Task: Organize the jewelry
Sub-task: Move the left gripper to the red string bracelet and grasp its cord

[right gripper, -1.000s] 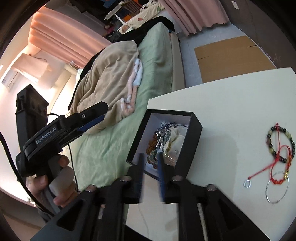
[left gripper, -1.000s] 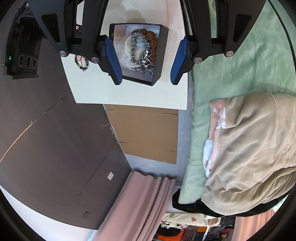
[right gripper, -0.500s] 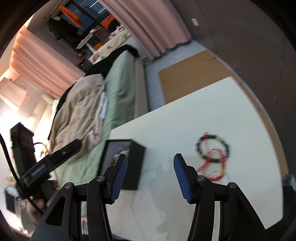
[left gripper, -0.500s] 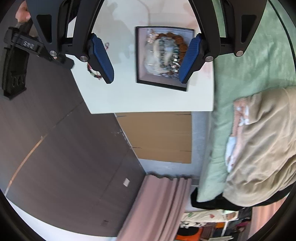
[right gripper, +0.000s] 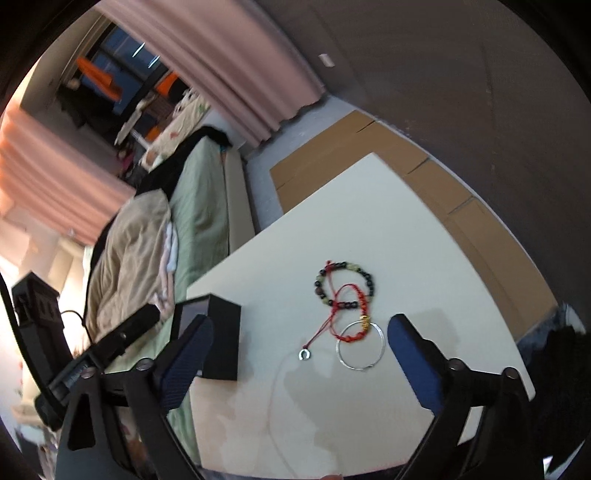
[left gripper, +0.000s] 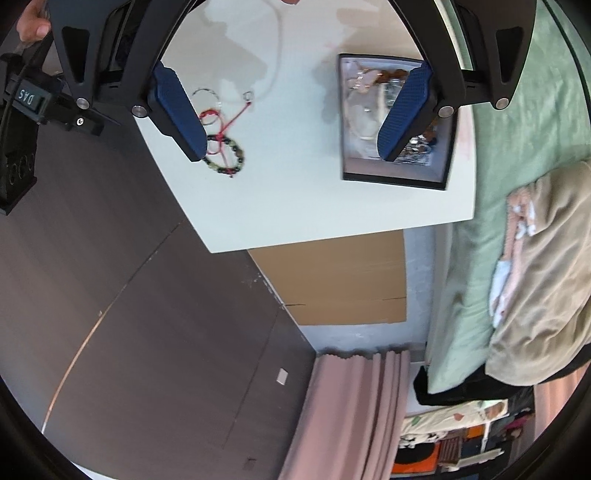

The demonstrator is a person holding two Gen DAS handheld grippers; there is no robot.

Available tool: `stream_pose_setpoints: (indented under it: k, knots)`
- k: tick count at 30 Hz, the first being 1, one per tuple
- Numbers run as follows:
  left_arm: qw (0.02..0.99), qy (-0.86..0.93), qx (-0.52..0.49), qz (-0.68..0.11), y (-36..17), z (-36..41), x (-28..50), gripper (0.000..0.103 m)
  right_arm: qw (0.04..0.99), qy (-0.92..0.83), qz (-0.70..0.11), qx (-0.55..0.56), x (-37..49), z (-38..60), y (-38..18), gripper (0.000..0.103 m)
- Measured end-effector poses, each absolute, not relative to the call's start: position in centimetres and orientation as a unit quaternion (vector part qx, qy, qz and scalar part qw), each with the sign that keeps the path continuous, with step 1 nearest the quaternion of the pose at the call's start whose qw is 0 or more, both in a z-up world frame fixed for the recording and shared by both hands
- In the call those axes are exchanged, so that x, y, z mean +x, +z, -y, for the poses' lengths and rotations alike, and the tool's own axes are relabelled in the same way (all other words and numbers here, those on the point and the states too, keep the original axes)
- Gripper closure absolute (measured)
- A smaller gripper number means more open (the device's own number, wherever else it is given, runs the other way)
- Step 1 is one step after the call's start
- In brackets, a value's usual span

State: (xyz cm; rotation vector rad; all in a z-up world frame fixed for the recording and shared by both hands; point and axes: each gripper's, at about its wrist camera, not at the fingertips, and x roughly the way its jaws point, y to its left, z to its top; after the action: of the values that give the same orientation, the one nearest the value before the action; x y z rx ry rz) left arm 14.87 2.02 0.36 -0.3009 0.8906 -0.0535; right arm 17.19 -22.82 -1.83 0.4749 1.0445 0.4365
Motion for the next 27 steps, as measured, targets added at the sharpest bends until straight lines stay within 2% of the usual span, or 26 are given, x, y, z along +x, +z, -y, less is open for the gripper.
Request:
stream_pose_setpoints:
  k: [4,21,27]
  knots:
    - [0.889,-0.034,-0.143,-0.433,0.5,-0.2,15.1,0.008,0.82,0.202,-0.48,0.237,16.7,24.0,-1.4,0.0]
    - [0.879,-0.039,-0.118,-0.46,-1.2,5.1,15.2,0.008,0.834,0.174,-0.461,0.247,16.0,28.4,-4.4,0.0]
    - [0.869,-0.047,-0.111,-0.481,-2.9,6.6,16.1,0.018,0.826,0.189,-0.472,0.243,16.9,29.3,-5.0,0.001]
